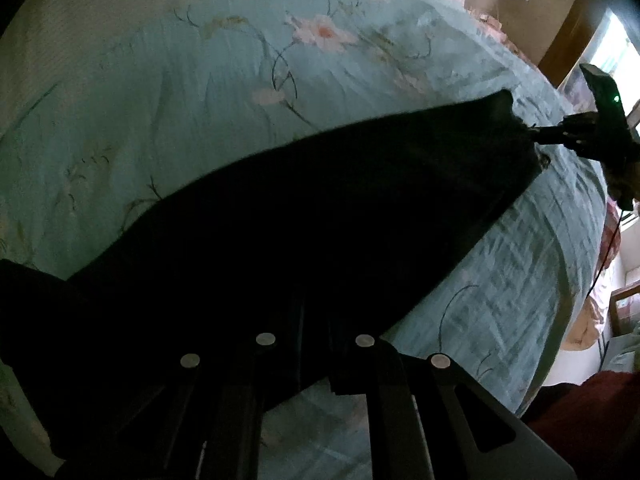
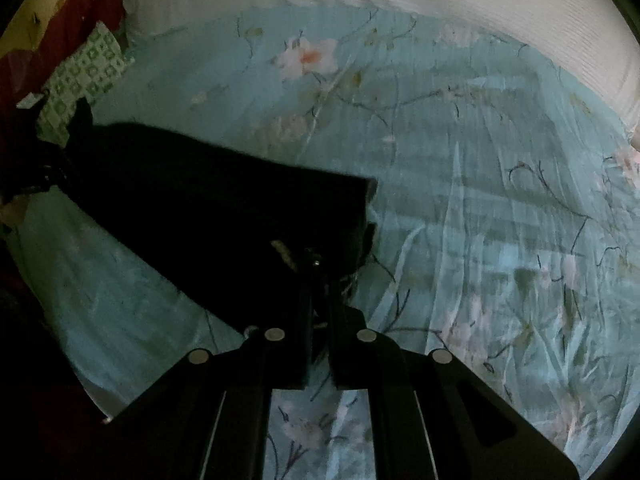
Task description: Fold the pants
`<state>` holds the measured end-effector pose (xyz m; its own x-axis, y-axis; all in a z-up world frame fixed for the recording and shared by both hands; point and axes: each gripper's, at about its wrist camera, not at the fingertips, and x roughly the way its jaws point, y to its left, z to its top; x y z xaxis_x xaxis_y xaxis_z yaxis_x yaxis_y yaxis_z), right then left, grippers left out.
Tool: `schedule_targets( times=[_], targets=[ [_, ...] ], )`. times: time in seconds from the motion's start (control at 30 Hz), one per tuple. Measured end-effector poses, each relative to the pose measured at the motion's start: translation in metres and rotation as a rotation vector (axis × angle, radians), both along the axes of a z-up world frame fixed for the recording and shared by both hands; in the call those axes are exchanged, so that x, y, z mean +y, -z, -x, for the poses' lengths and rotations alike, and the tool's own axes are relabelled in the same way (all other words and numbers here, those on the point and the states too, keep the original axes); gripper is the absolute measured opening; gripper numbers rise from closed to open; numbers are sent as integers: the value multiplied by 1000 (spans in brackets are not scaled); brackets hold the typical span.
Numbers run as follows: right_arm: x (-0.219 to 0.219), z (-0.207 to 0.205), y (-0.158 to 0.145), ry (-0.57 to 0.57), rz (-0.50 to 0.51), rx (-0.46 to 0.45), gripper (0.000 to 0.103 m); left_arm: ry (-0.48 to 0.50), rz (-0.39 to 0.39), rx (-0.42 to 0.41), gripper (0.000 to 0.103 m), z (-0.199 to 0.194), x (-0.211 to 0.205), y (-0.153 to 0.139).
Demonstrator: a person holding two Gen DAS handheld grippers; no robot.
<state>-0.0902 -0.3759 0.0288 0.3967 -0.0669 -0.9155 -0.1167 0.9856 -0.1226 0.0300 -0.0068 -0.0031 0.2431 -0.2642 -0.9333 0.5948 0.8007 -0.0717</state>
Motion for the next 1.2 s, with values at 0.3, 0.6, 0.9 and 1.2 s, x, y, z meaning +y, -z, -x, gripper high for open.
schedule_targets(
  times=[0.3, 0.6, 0.9, 1.2],
  targets=[
    [6, 7, 10, 77, 38, 59, 17, -69, 15, 38, 16, 10, 16, -2],
    [26, 21, -24, 199, -66, -84, 55, -312, 60, 81, 41, 22, 80, -18],
    [110, -18, -9, 79, -300, -117, 55, -604, 87, 140, 59, -12, 133, -38],
    [232, -64, 21, -152, -388, -48, 55, -854, -17, 225, 68, -77, 155, -39]
  ],
)
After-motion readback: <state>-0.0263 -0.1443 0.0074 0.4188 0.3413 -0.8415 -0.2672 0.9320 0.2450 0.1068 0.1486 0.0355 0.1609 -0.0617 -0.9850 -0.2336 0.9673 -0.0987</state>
